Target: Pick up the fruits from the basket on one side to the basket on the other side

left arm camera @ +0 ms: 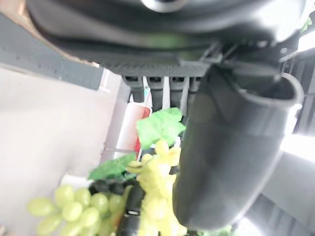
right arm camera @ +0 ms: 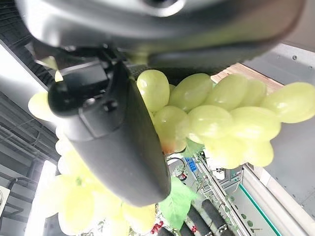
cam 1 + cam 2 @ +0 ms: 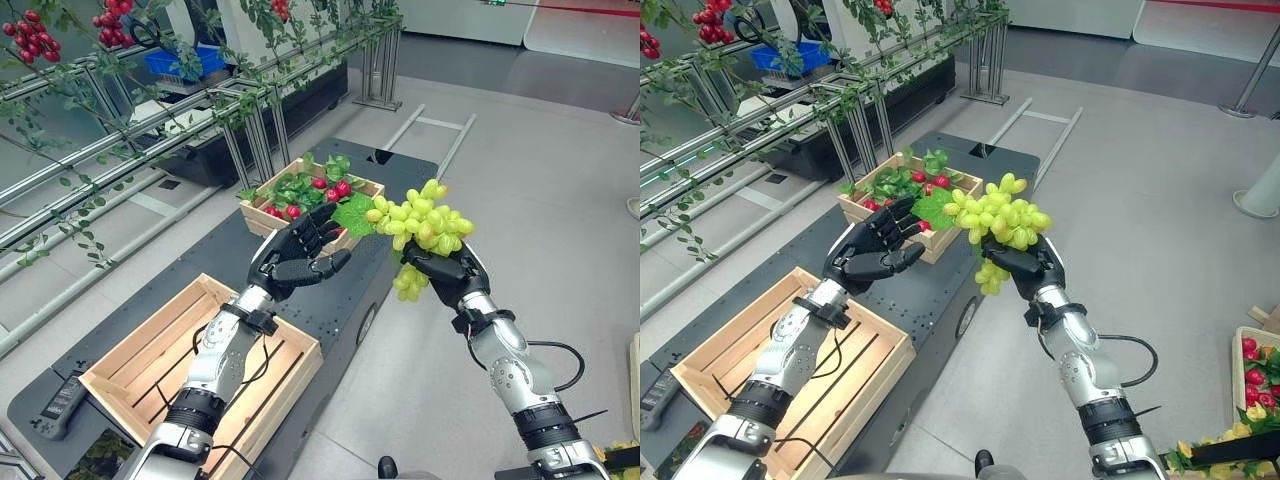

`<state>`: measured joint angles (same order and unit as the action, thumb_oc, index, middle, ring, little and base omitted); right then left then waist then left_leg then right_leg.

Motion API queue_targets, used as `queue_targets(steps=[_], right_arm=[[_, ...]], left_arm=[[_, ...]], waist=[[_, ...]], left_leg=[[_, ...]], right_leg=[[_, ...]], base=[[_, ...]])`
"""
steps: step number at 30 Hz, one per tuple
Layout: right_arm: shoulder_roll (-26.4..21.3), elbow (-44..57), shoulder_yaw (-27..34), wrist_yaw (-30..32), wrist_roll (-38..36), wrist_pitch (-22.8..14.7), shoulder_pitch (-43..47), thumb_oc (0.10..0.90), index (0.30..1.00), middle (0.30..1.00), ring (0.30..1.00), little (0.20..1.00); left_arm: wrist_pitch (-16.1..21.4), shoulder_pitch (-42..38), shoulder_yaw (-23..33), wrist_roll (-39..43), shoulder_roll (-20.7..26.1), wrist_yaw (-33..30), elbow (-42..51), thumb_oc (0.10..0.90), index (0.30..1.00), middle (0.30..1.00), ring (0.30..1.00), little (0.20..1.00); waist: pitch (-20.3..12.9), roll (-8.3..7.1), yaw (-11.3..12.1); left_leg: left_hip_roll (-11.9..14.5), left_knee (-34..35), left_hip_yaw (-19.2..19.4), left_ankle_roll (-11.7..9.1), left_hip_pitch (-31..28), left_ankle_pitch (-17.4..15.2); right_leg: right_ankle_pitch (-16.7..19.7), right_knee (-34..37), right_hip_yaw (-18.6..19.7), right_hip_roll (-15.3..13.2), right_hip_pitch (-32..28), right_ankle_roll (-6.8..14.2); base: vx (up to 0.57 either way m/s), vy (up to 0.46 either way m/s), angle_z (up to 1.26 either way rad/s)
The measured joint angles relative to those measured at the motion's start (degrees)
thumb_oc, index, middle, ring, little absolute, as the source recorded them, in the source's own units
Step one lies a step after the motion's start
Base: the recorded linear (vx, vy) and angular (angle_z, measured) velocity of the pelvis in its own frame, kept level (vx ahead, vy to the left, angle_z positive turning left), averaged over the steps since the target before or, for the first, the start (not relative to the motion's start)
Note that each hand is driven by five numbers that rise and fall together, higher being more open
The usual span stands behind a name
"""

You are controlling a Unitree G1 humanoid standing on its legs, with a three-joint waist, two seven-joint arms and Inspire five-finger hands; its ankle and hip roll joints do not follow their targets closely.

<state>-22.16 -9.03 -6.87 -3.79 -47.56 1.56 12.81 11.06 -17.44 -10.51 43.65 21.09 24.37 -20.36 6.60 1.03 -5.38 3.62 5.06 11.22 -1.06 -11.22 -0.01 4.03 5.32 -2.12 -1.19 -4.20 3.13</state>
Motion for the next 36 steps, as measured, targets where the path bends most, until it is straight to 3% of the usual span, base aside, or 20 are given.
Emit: queue_targets(steps=[6, 13, 15, 16, 17, 18, 19, 20, 21, 22, 24, 26, 28, 32, 36], right_arm=[[-0.1, 0.0, 0.8, 0.0, 0.1, 0.0, 0.0, 0.400, 0.300, 0.300, 0.300, 0.300], [-1.2, 0.3, 2.8, 0.0, 0.2, 0.0, -0.6, 0.400, 0.300, 0.300, 0.300, 0.300], [-1.3, 0.3, 3.7, -0.1, 0.2, 0.0, -1.2, 0.400, 0.300, 0.300, 0.300, 0.300], [-1.5, 0.3, 3.7, -0.2, 0.1, 0.0, -1.1, 0.400, 0.300, 0.300, 0.300, 0.300], [-1.7, 0.4, 3.7, -0.3, 0.1, 0.0, -0.9, 0.400, 0.300, 0.300, 0.300, 0.300], [-1.9, 0.1, 3.6, -0.5, 0.0, 0.0, 0.2, 0.400, 0.300, 0.300, 0.300, 0.300], [-1.9, -0.3, 3.5, -0.5, 0.0, 0.0, 1.7, 0.400, 0.300, 0.300, 0.300, 0.300], [-2.1, -0.3, 3.5, -0.5, 0.0, 0.0, 2.8, 0.400, 0.300, 0.300, 0.300, 0.300], [-2.6, -0.2, 3.6, -0.5, 0.0, -0.2, 3.4, 0.400, 0.300, 0.300, 0.300, 0.300], [-2.3, -0.1, 3.6, -0.3, 0.0, -1.2, 3.4, 0.400, 0.300, 0.300, 0.300, 0.300], [-1.7, 0.6, 3.3, -0.3, 0.0, -1.7, 3.2, 0.400, 0.300, 0.300, 0.300, 0.300], [-1.7, 1.1, 3.4, -0.3, 0.0, -2.0, 3.1, 0.400, 0.300, 0.300, 0.300, 0.300], [-1.7, 1.1, 3.4, -0.1, 0.0, -2.0, 2.7, 0.400, 0.300, 0.300, 0.300, 0.300], [-2.1, 1.1, 3.4, 0.0, 0.0, -2.0, 2.4, 0.400, 0.300, 0.300, 0.300, 0.300], [-2.1, 1.2, 3.4, 0.3, 0.1, -2.0, 2.5, 0.400, 0.300, 0.300, 0.300, 0.300]], left_arm=[[-1.3, 0.6, 0.0, 0.0, -0.3, 0.5, 0.0, 0.800, 0.900, 0.900, 0.900, 0.900], [-1.4, 7.4, 2.1, -0.2, -4.1, -7.0, -1.4, 0.800, 0.900, 0.900, 0.900, 0.900], [-1.4, 9.1, 2.6, -0.2, -4.1, -7.8, -2.7, 0.800, 0.900, 0.900, 0.900, 0.900], [-1.4, 10.5, 3.4, -0.2, -4.1, -8.9, -3.4, 0.800, 0.900, 0.900, 0.900, 0.900], [-1.4, 12.0, 3.6, -0.2, -4.1, -9.4, -3.5, 0.800, 0.900, 0.900, 0.900, 0.900], [-1.3, 13.9, 3.6, -0.2, -3.9, -10.6, -3.6, 0.800, 0.900, 0.900, 0.900, 0.900], [-1.3, 14.8, 3.6, -0.2, -3.8, -11.8, -3.6, 0.800, 0.900, 0.900, 0.900, 0.900], [-1.3, 14.8, 3.7, -0.2, -3.9, -12.9, -3.6, 0.800, 0.900, 0.900, 0.900, 0.900], [-1.3, 14.5, 3.7, -0.2, -4.1, -13.4, -3.5, 0.800, 0.900, 0.900, 0.900, 0.900], [-1.3, 14.1, 3.7, -0.1, -4.3, -14.0, -3.5, 0.800, 0.900, 0.900, 0.900, 0.900], [-1.2, 13.7, 3.8, -0.2, -4.2, -15.5, -3.5, 0.800, 0.900, 0.900, 0.900, 0.900], [-0.5, 12.3, 3.8, -0.2, -4.1, -16.7, -3.5, 0.800, 0.900, 0.900, 0.900, 0.900], [-0.2, 11.2, 3.8, -0.2, -4.1, -17.5, -3.4, 0.800, 0.900, 0.900, 0.900, 0.900], [0.0, 8.8, 4.6, -0.1, -4.1, -17.8, -3.4, 0.800, 0.900, 0.900, 0.900, 0.900], [0.0, 8.4, 4.8, 0.0, -4.1, -18.2, -3.2, 0.800, 0.900, 0.900, 0.900, 0.900]], waist=[[0.0, 0.01, 0.0], [0.0, -0.06, 0.0], [1.2, -2.75, 1.3], [2.1, -4.94, 2.0], [2.0, -5.14, 2.9], [2.0, -4.92, 4.2], [2.0, -4.82, 5.0], [2.1, -4.31, 5.1], [2.3, -3.32, 4.4], [2.8, -2.89, 4.6], [2.8, -2.95, 4.1], [2.8, -2.99, 2.6], [3.1, -2.49, 1.3], [4.0, -0.97, 0.8], [4.2, -0.65, 0.2]], left_leg=[[0.0, 0.0, 0.0, 0.0, 0.1, 0.0], [0.2, -0.5, 0.1, -0.2, 0.1, 0.0], [-1.6, -8.4, -4.4, -0.3, 3.3, -0.8], [-3.4, -16.9, -10.2, 0.1, 8.0, -1.8], [-4.5, -17.1, -14.6, 0.6, 8.7, -2.9], [-6.2, -13.0, -21.5, 1.8, 7.9, -3.4], [-8.0, -9.9, -26.0, 2.3, 7.5, -3.6], [-8.6, -7.0, -26.8, 2.3, 7.6, -3.6], [-8.0, -5.7, -26.0, 2.3, 7.8, -3.6], [-6.7, -4.6, -22.9, 3.0, 7.1, 0.5], [-6.2, -2.2, -19.8, 3.9, 6.3, 1.6], [-6.8, -0.1, -18.3, 4.0, 5.5, 2.9], [-6.9, 0.0, -18.0, 4.1, 5.4, 3.0], [-6.7, 0.0, -17.2, 3.9, 4.5, 2.7], [-6.7, 0.4, -16.5, 3.9, 4.0, 2.4]], right_leg=[[0.0, 0.0, 0.0, 0.0, 0.1, 0.0], [-0.1, -0.2, 1.3, 0.6, 0.7, -0.2], [-0.6, -1.0, 4.0, -0.6, 1.1, -0.9], [-0.5, -2.2, 7.6, -1.8, 1.4, -1.0], [-0.4, -2.6, 9.3, -2.0, 2.1, -0.9], [0.5, -2.3, 13.3, -1.5, 2.8, -0.7], [0.9, -2.2, 16.3, -1.0, 3.9, 0.0], [1.4, -2.5, 17.6, -0.3, 4.9, 0.3], [1.6, -2.4, 17.4, 0.6, 5.1, 0.6], [1.6, -2.4, 16.7, 1.2, 5.5, 0.8], [1.4, -4.2, 13.6, 0.0, 6.5, 0.5], [1.5, -2.7, 12.4, -1.2, 6.3, 2.0], [2.2, -1.4, 12.5, -1.5, 5.5, 3.0], [2.8, -0.3, 12.9, -1.2, 4.4, 2.8], [3.0, -0.4, 13.7, -1.1, 4.4, 2.9]], base=[[0.01, -0.050, 0.00], [-0.02, -0.035, -0.06], [-0.02, 0.088, -0.33], [-0.01, 0.104, -0.58], [-0.04, 0.114, -1.14], [-0.14, 0.132, -1.51], [-0.18, 0.172, -1.66], [-0.18, 0.158, -1.16], [-0.13, 0.147, -1.06], [-0.11, 0.117, -0.91], [-0.11, 0.146, -0.93], [-0.09, 0.123, -0.47], [-0.09, 0.104, -0.11], [-0.09, 0.109, -0.09], [-0.08, 0.098, -0.11]])
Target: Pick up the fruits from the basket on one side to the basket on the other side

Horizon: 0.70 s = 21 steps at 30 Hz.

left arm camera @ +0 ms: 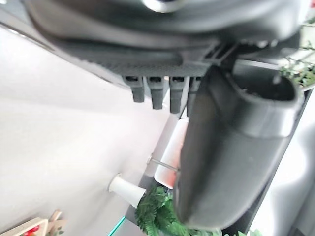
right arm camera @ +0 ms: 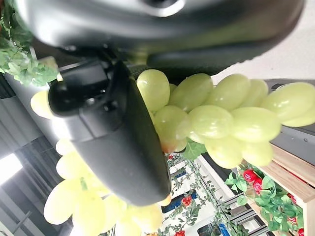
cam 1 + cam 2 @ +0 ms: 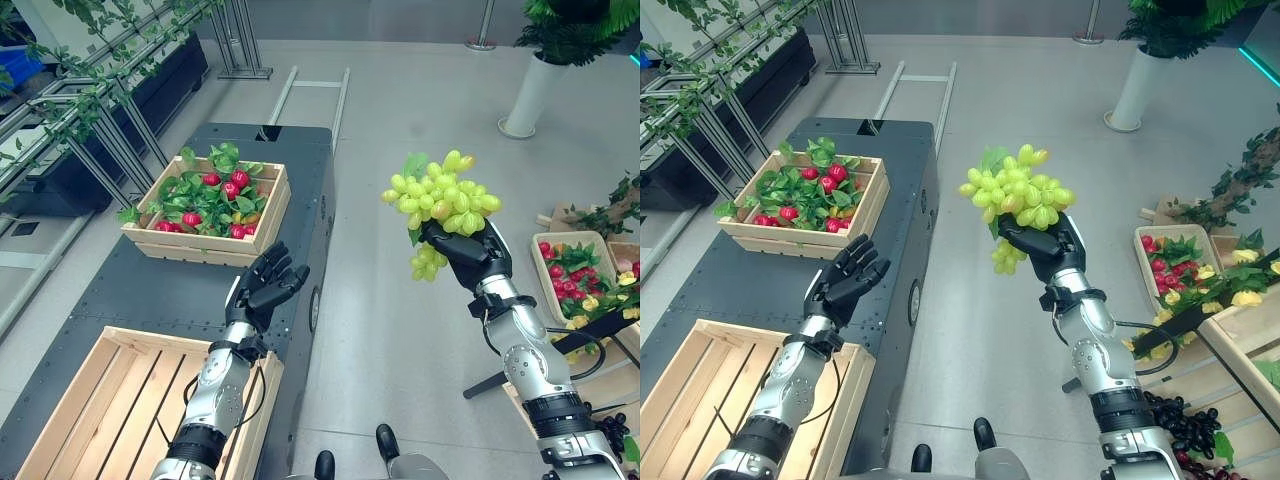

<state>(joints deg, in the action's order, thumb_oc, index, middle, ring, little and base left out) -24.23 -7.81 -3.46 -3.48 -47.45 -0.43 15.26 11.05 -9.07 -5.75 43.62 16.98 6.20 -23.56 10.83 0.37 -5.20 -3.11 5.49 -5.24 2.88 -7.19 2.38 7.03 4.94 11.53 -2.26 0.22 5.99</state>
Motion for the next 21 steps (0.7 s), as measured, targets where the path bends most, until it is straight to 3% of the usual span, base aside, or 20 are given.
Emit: queue_targets(steps=[2, 4, 5, 6, 8, 10, 11, 13, 15, 16, 19, 21], right_arm=[[0.0, 0.0, 0.1, 0.2, 0.0, 0.0, 0.0, 0.400, 0.300, 0.300, 0.300, 0.300], [0.0, 0.3, 0.1, 0.2, 0.0, 0.0, 0.0, 0.400, 0.300, 0.300, 0.300, 0.300], [0.1, 0.3, 0.1, 0.2, 0.0, 0.0, 0.0, 0.400, 0.300, 0.300, 0.300, 0.300], [0.3, 0.1, 0.0, 0.1, -0.1, 0.0, 0.3, 0.400, 0.300, 0.300, 0.300, 0.300], [0.4, 0.0, 0.0, 0.1, -0.1, 0.0, 1.0, 0.400, 0.300, 0.300, 0.300, 0.300], [0.3, -0.1, 0.0, 0.1, -0.1, 0.0, 1.0, 0.400, 0.300, 0.300, 0.300, 0.300], [0.3, -0.1, 0.0, 0.1, -0.1, -0.1, 1.1, 0.400, 0.300, 0.300, 0.300, 0.300], [0.3, -0.2, -0.4, 0.1, -0.1, -0.2, 1.5, 0.400, 0.300, 0.300, 0.300, 0.300], [0.3, -1.1, -2.3, 0.1, -0.1, -0.9, 3.1, 0.400, 0.300, 0.300, 0.300, 0.300], [0.4, -1.2, -3.5, 0.0, -0.1, -1.0, 4.3, 0.400, 0.300, 0.300, 0.300, 0.300], [0.4, -1.2, -4.7, -0.6, -0.1, -1.0, 5.4, 0.400, 0.300, 0.300, 0.300, 0.300], [0.2, -0.7, -4.6, -0.6, -0.1, -1.0, 6.1, 0.400, 0.300, 0.300, 0.300, 0.300]], left_arm=[[0.0, 0.0, 0.0, 0.0, 0.0, -0.1, 0.0, 0.800, 0.900, 0.900, 0.900, 0.900], [0.0, 0.0, -0.1, 0.0, 0.1, -0.9, 0.0, 0.800, 0.900, 0.900, 0.900, 0.900], [0.0, 0.0, -0.1, 0.1, 0.3, -1.6, 0.1, 0.800, 0.900, 0.900, 0.900, 0.900], [0.0, 0.2, -0.2, 0.1, 0.8, -2.7, 0.5, 0.800, 0.900, 0.900, 0.900, 0.900], [0.0, -0.1, 0.0, 0.1, 1.8, -4.1, 1.3, 0.800, 0.900, 0.900, 0.900, 0.900], [0.0, -0.2, 0.1, 0.1, 2.1, -4.6, 1.3, 0.800, 0.900, 0.900, 0.900, 0.900], [-0.1, -0.3, 0.0, 0.5, 2.2, -4.7, 1.1, 0.800, 0.900, 0.900, 0.900, 0.900], [-0.1, -0.3, 0.0, 1.1, 2.1, -5.1, 1.1, 0.800, 0.900, 0.900, 0.900, 0.900], [0.0, -0.3, 0.0, 1.7, 1.9, -6.5, 0.7, 0.800, 0.900, 0.900, 0.900, 0.900], [0.0, -0.3, 0.5, 2.0, 1.7, -7.0, 0.5, 0.800, 0.900, 0.900, 0.900, 0.900], [0.0, -0.2, 1.2, 2.3, 1.3, -8.5, 0.3, 0.800, 0.900, 0.900, 0.900, 0.900], [0.0, -0.2, 1.9, 2.7, 0.2, -10.1, 0.6, 0.800, 0.900, 0.900, 0.900, 0.900]], waist=[[0.2, -0.21, -0.1], [0.3, -0.51, -0.1], [0.5, -0.71, 0.2], [0.7, -0.44, 1.4], [1.9, 0.21, 4.0], [2.1, 0.26, 4.3], [2.2, 0.19, 4.7], [2.3, -0.28, 5.5], [2.4, -1.11, 7.1], [2.4, -0.92, 7.9], [2.4, -0.92, 8.0], [2.3, -0.88, 7.4]], left_leg=[[-0.1, -0.2, 1.1, -0.1, -0.3, -0.1], [-0.1, -0.4, 3.2, 0.0, -0.4, -0.2], [0.1, -0.4, 5.3, 0.1, -0.5, -0.2], [1.4, -0.5, 10.8, 0.3, -0.4, -0.3], [4.1, -0.5, 15.7, 0.1, -0.8, -0.6], [6.1, -0.5, 16.6, 0.1, -0.9, -0.6], [7.2, -0.5, 16.8, 0.0, -1.2, -0.5], [7.7, -0.7, 16.7, -0.2, -1.7, -0.5], [7.7, -2.1, 16.0, -0.6, -1.7, -0.6], [9.0, -2.9, 14.4, -1.0, -1.4, -0.9], [12.1, -2.6, 13.4, -1.2, -2.2, -1.0], [13.7, -2.9, 13.4, -3.5, -2.3, -1.5]], right_leg=[[-0.5, 0.1, 0.4, -0.1, 0.4, 0.0], [-0.5, -0.2, -2.0, -1.0, 1.7, 0.0], [-0.6, -0.2, -5.5, -2.0, 2.5, 0.0], [-1.9, -0.9, -13.7, -3.5, 3.2, -0.4], [-2.5, -9.9, -21.7, -5.3, 6.5, -1.2], [-3.8, -18.1, -21.5, -7.4, 6.2, 0.3], [-7.1, -21.6, -21.4, -8.7, 5.2, 1.6], [-8.9, -20.8, -21.5, -9.7, 3.0, 1.0], [-10.5, -14.7, -21.1, -7.9, -0.4, 1.2], [-9.5, -9.9, -20.2, -6.0, -2.0, 1.7], [-5.9, -3.5, -18.7, -2.3, -4.8, -0.5], [-4.9, -1.8, -18.0, -0.7, -4.9, -1.3]], base=[[-0.09, 0.057, -0.29], [-0.14, -0.016, -0.52], [-0.28, -0.047, -0.91], [-0.25, -0.037, -1.09], [-0.21, -0.040, -1.24], [-0.22, -0.105, -0.64], [-0.14, -0.143, -0.30], [-0.13, -0.198, -0.26], [-0.08, -0.268, -0.49], [-0.05, -0.222, -0.56], [-0.05, -0.184, -0.46], [-0.03, -0.127, -0.34]])
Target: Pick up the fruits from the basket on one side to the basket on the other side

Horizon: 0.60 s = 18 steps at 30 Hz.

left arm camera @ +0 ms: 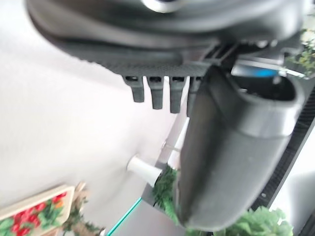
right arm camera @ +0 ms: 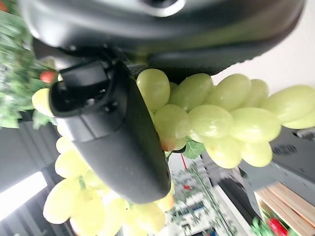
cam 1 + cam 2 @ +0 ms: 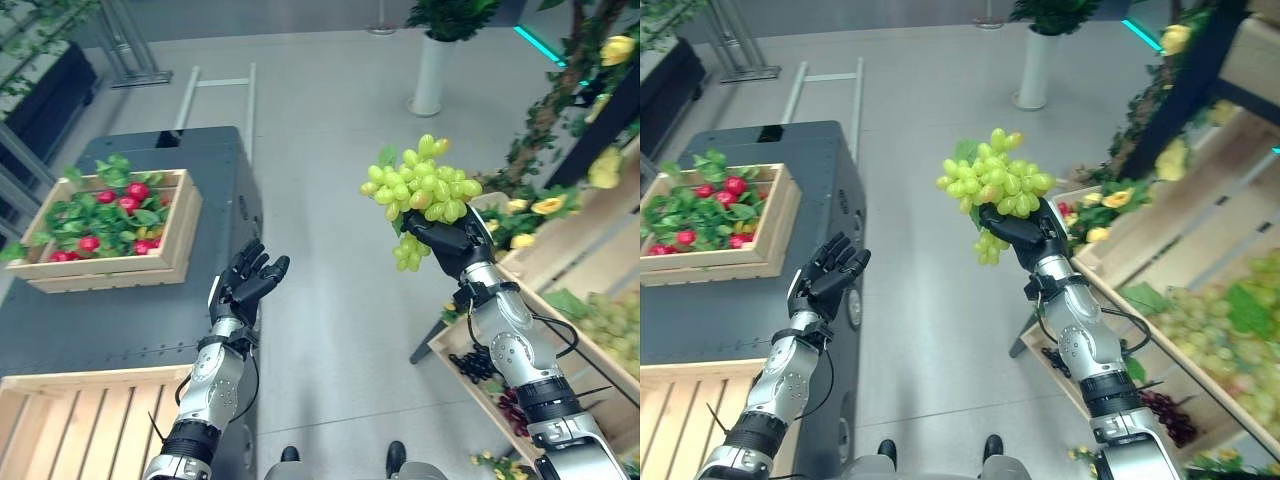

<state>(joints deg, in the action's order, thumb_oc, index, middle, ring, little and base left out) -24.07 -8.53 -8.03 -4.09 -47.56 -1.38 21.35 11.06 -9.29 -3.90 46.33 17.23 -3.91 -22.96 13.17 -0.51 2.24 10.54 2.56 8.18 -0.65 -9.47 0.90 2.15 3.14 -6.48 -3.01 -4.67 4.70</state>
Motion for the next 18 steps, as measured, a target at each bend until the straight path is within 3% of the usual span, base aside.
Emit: queue_targets(steps=[1, 4, 6, 8, 10, 11, 15, 17, 18], right_arm=[[-0.2, 0.0, 0.1, -0.1, 0.0, 0.0, 0.1, 0.400, 0.300, 0.300, 0.300, 0.300], [-0.4, 0.0, 0.1, -0.8, 0.0, 0.9, 0.2, 0.400, 0.300, 0.300, 0.300, 0.300], [-0.9, 0.0, -0.2, -1.5, 0.0, 1.9, 0.2, 0.400, 0.300, 0.300, 0.300, 0.300], [-1.0, 0.0, -1.2, -2.6, 0.0, 2.4, 0.7, 0.400, 0.300, 0.300, 0.300, 0.300], [-0.5, 0.0, -2.2, -4.2, 0.1, 2.3, 0.7, 0.400, 0.300, 0.300, 0.300, 0.300], [0.7, 0.1, -2.5, -5.0, 0.2, 2.3, 0.2, 0.400, 0.300, 0.300, 0.300, 0.300], [1.5, 2.2, -5.3, -6.4, 0.2, 3.3, -1.3, 0.400, 0.300, 0.300, 0.300, 0.300], [3.1, 2.3, -5.7, -7.8, 0.1, 3.6, -0.3, 0.400, 0.300, 0.300, 0.300, 0.300], [4.3, 2.2, -6.0, -9.2, 0.1, 3.6, 0.9, 0.400, 0.300, 0.300, 0.300, 0.300]], left_arm=[[0.1, -0.1, 0.5, 0.0, -1.4, -1.2, 0.1, 0.800, 0.900, 0.900, 0.900, 0.900], [0.1, -0.1, 0.5, 0.2, -4.6, -3.3, 0.1, 0.800, 0.900, 0.900, 0.900, 0.900], [0.1, 0.0, 0.3, 0.7, -5.9, -4.4, 0.3, 0.800, 0.900, 0.900, 0.900, 0.900], [0.1, 0.1, 0.6, 1.2, -5.9, -5.7, 0.6, 0.800, 0.900, 0.900, 0.900, 0.900], [0.8, 0.3, 0.8, 1.4, -5.7, -6.0, 1.3, 0.800, 0.900, 0.900, 0.900, 0.900], [1.9, -0.1, 0.2, 1.8, -4.8, -6.2, 1.3, 0.800, 0.900, 0.900, 0.900, 0.900], [4.4, -1.4, -1.5, 1.7, -1.8, -8.2, 2.3, 0.800, 0.900, 0.900, 0.900, 0.900], [4.7, -1.4, -1.5, 1.7, -1.0, -9.8, 2.2, 0.800, 0.900, 0.900, 0.900, 0.900], [4.9, -1.4, -0.8, 1.7, -0.6, -10.6, 2.2, 0.800, 0.900, 0.900, 0.900, 0.900]], waist=[[0.0, -0.06, -0.3], [-0.1, -0.14, -0.6], [-0.1, -0.83, -0.4], [-0.1, -1.25, 0.2], [-0.4, -0.58, -0.1], [-0.6, -0.33, -0.5], [-1.7, -4.94, -1.0], [-1.8, -5.28, -0.3], [-1.7, -4.98, -0.1]], left_leg=[[0.4, 0.0, 0.0, -1.4, 0.0, -0.1], [-0.1, 0.1, -1.1, -2.9, 0.2, 0.0], [-2.1, -3.4, -5.2, -3.6, 2.4, -0.5], [-5.1, -8.5, -8.8, -3.0, 4.9, -1.9], [-7.0, -5.4, -10.9, -1.2, 4.6, -3.4], [-7.6, -2.7, -11.4, -2.4, 3.7, -3.1], [-10.0, 0.6, -9.1, -1.0, 3.1, -0.4], [-9.8, 0.6, -7.0, -0.8, 3.0, -0.3], [-9.8, -1.8, -4.2, 0.4, 4.7, -1.1]], right_leg=[[0.8, 0.9, 0.0, 0.4, -0.1, -0.1], [2.0, 1.9, 1.3, 0.4, 0.1, 0.2], [2.2, 1.9, 2.4, -1.5, 0.6, 0.5], [3.1, 1.5, 5.1, -4.4, 1.8, 1.9], [3.6, 1.5, 5.8, -5.2, 2.6, 2.7], [4.2, 1.5, 6.7, -5.1, 3.2, 3.5], [5.6, 1.2, 4.7, -7.6, 5.4, 3.9], [7.4, -0.1, 0.4, -7.3, 7.1, 3.8], [10.9, -0.3, -0.1, -6.5, 9.2, 2.7]], base=[[-0.05, -0.061, -0.20], [-0.16, -0.020, -0.14], [-0.15, 0.076, -0.18], [-0.17, 0.207, -0.39], [-0.12, 0.120, -0.39], [-0.18, 0.050, -0.44], [-0.20, 0.007, -0.28], [-0.22, 0.024, -0.70], [-0.12, -0.063, -0.78]])
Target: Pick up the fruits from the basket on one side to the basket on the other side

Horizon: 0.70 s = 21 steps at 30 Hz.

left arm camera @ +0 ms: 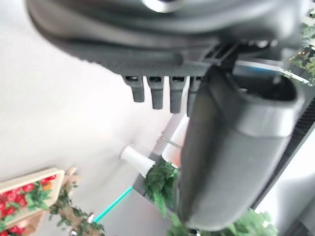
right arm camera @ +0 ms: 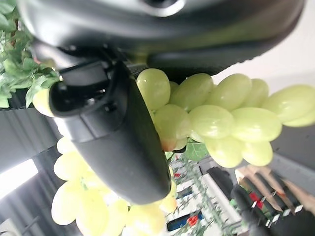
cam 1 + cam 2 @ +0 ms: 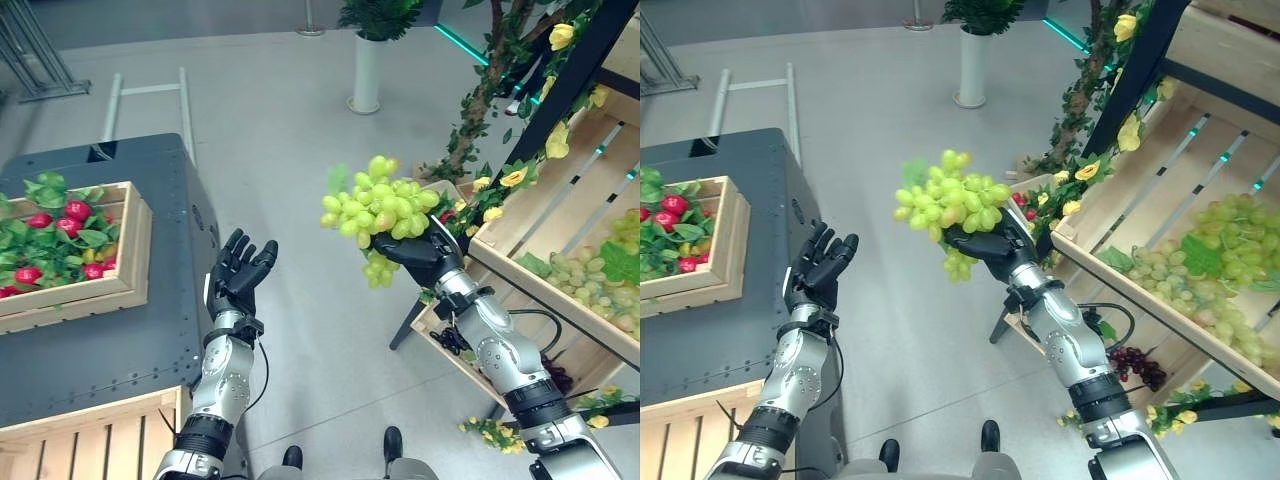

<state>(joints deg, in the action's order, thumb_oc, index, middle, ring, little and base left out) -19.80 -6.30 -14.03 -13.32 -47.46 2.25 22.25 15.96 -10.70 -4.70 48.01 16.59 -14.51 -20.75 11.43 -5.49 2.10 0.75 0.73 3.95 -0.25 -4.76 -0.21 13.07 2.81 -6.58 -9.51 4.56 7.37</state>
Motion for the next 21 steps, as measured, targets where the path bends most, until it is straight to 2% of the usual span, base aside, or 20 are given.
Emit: queue_targets(steps=[1, 3, 5, 6, 7, 8, 11, 17, 21], right_arm=[[0.1, 0.1, -0.2, -0.8, -0.1, 0.0, 0.6, 0.400, 0.300, 0.300, 0.300, 0.300], [-1.8, 0.0, -0.3, -3.9, -0.1, 0.1, -0.5, 0.400, 0.300, 0.300, 0.300, 0.300], [-2.5, -0.1, -0.5, -4.4, -0.1, 0.2, -0.1, 0.400, 0.300, 0.300, 0.300, 0.300], [-2.5, -0.1, -0.5, -4.4, -0.1, 0.2, 0.2, 0.400, 0.300, 0.300, 0.300, 0.300], [-2.5, 0.0, -0.5, -4.4, -0.1, 0.2, 0.5, 0.400, 0.300, 0.300, 0.300, 0.300], [-2.7, 0.0, -0.5, -4.4, -0.1, 0.2, 0.4, 0.400, 0.300, 0.300, 0.300, 0.300], [-3.9, 0.0, -0.5, -4.3, -0.1, 0.4, 0.2, 0.400, 0.300, 0.300, 0.300, 0.300], [-4.2, 4.5, 3.7, -4.2, -0.2, 0.4, -6.3, 0.400, 0.300, 0.300, 0.300, 0.300], [-4.2, 6.7, 5.2, -4.2, -0.2, 0.4, -11.6, 0.400, 0.300, 0.300, 0.300, 0.300]], left_arm=[[0.0, -0.1, 0.6, 0.0, -0.1, -0.1, 0.0, 0.800, 0.900, 0.900, 0.900, 0.900], [0.2, -0.4, 1.2, 0.1, -0.8, 0.2, -0.6, 0.800, 0.900, 0.900, 0.900, 0.900], [1.6, -0.5, 1.3, 0.5, -1.1, -0.2, -0.6, 0.800, 0.900, 0.900, 0.900, 0.900], [1.7, -0.5, 1.3, 0.9, -1.1, -0.4, -0.6, 0.800, 0.900, 0.900, 0.900, 0.900], [1.7, -0.5, 1.2, 1.3, -1.2, -1.0, -0.6, 0.800, 0.900, 0.900, 0.900, 0.900], [1.8, -0.4, 1.3, 1.3, -2.0, -1.9, -0.6, 0.800, 0.900, 0.900, 0.900, 0.900], [2.0, -0.2, 1.4, 1.3, -4.3, -3.2, -0.6, 0.800, 0.900, 0.900, 0.900, 0.900], [2.0, -0.1, 1.3, 1.3, -4.8, -3.6, 0.6, 0.800, 0.900, 0.900, 0.900, 0.900], [2.0, 0.4, 3.3, 1.3, -4.7, -4.2, 1.4, 0.800, 0.900, 0.900, 0.900, 0.900]], waist=[[0.3, 0.60, 0.0], [0.5, 1.99, -0.8], [0.4, 1.76, -0.2], [0.4, 1.74, 0.0], [0.4, 1.79, 0.1], [0.4, 2.68, 0.2], [0.4, 4.19, 0.1], [0.3, 4.23, -2.3], [0.2, 4.28, -3.5]], left_leg=[[0.5, -0.4, -0.1, 0.3, 0.7, -0.6], [2.6, 1.5, -0.4, -0.2, -0.7, 0.6], [3.0, 1.8, -0.1, -0.8, -0.6, 1.0], [2.9, 2.0, -0.1, -1.1, -0.6, 1.2], [2.6, 2.2, -0.5, -1.4, -0.6, 1.4], [3.1, 2.8, -0.8, -1.9, -1.1, 1.8], [4.1, 4.3, -0.7, -2.5, -2.8, 2.4], [3.8, 4.3, -0.1, -2.4, -3.0, 2.3], [3.6, 4.3, 0.7, -2.3, -3.0, 2.2]], right_leg=[[1.5, -0.2, 0.2, 0.5, 1.0, 0.6], [-5.0, -4.8, -2.1, 1.9, -0.4, -4.0], [-9.3, -5.3, -1.9, 3.2, -2.6, -2.9], [-9.6, -4.1, -1.9, 3.3, -3.3, -2.9], [-9.0, -0.8, -1.7, 3.4, -5.0, -1.5], [-7.7, 2.2, -2.1, 3.9, -6.8, -1.7], [-7.8, 2.4, -2.1, 5.3, -7.8, -2.4], [-7.7, 2.4, -1.5, 5.3, -7.6, -2.4], [-7.6, 2.4, -0.6, 5.2, -7.2, -2.2]], base=[[-0.08, -0.121, -0.69], [-0.05, -0.117, -0.17], [-0.01, -0.050, -0.11], [0.01, -0.042, -0.03], [0.01, -0.036, 0.08], [0.00, -0.022, 0.06], [-0.01, 0.027, -0.03], [-0.01, 0.042, -0.05], [0.00, 0.023, -0.11]])
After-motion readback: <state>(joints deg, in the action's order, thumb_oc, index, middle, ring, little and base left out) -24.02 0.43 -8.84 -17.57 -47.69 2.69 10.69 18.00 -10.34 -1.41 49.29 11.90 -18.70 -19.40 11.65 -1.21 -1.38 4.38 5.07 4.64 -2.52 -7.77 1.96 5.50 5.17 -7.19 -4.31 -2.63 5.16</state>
